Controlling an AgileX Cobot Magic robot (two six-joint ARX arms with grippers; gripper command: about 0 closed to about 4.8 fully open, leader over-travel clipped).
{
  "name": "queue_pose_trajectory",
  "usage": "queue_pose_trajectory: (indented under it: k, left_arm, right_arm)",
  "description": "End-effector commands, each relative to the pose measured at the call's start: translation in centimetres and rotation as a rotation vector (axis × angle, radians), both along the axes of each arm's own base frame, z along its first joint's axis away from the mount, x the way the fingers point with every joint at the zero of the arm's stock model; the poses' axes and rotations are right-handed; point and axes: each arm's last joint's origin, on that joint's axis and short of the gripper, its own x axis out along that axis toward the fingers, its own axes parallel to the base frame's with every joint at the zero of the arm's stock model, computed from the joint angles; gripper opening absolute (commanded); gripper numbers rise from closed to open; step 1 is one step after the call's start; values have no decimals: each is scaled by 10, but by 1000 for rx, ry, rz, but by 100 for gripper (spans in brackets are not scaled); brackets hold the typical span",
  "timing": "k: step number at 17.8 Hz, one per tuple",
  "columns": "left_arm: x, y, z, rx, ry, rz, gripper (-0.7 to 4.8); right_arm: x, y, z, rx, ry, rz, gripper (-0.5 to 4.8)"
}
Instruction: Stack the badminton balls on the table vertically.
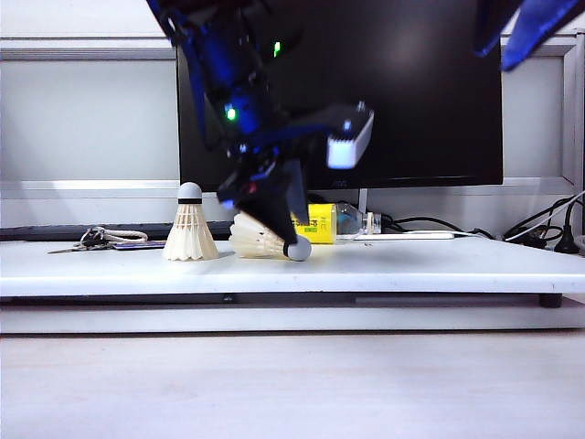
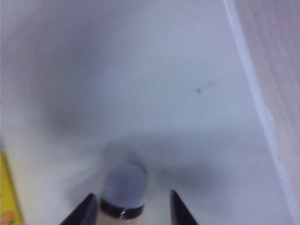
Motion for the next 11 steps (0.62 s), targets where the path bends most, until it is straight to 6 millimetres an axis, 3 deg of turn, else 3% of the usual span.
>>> queue_pose_trajectory:
  k: [1,5,11]
  left_arm:
    - [3,-3,-1,-10,-20,-24,209]
    - [6,-3,0,-18,-47,-44,206]
    - [16,6,-5,-12,-44,-34,206]
  right_arm:
    - [1,0,-15,-8,28,0,210]
    - [2,1,-25,-14,43,0,210]
    - [3,2,-24,-1,20,1,210]
